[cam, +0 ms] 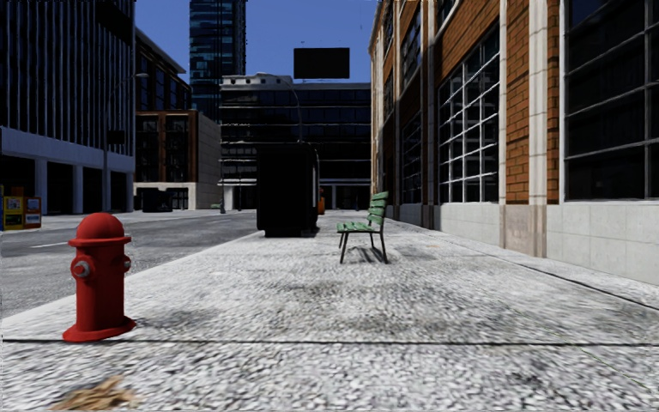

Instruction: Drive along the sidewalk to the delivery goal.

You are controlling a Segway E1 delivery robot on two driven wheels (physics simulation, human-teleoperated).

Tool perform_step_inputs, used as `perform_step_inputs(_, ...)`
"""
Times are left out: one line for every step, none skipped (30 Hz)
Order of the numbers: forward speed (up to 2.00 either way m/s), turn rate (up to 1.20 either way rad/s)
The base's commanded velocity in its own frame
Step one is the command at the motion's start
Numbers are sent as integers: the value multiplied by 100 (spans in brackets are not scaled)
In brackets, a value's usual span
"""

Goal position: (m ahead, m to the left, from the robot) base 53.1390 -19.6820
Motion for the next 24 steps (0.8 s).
perform_step_inputs(73,-68)
perform_step_inputs(74,-68)
perform_step_inputs(74,-68)
perform_step_inputs(76,-68)
perform_step_inputs(79,-68)
perform_step_inputs(81,-68)
perform_step_inputs(84,-68)
perform_step_inputs(89,-68)
perform_step_inputs(96,-67)
perform_step_inputs(103,-64)
perform_step_inputs(103,-64)
perform_step_inputs(106,-60)
perform_step_inputs(109,-55)
perform_step_inputs(112,-53)
perform_step_inputs(114,-50)
perform_step_inputs(115,-49)
perform_step_inputs(115,-48)
perform_step_inputs(115,-44)
perform_step_inputs(115,-44)
perform_step_inputs(115,-31)
perform_step_inputs(115,-20)
perform_step_inputs(116,0)
perform_step_inputs(116,0)
perform_step_inputs(117,0)
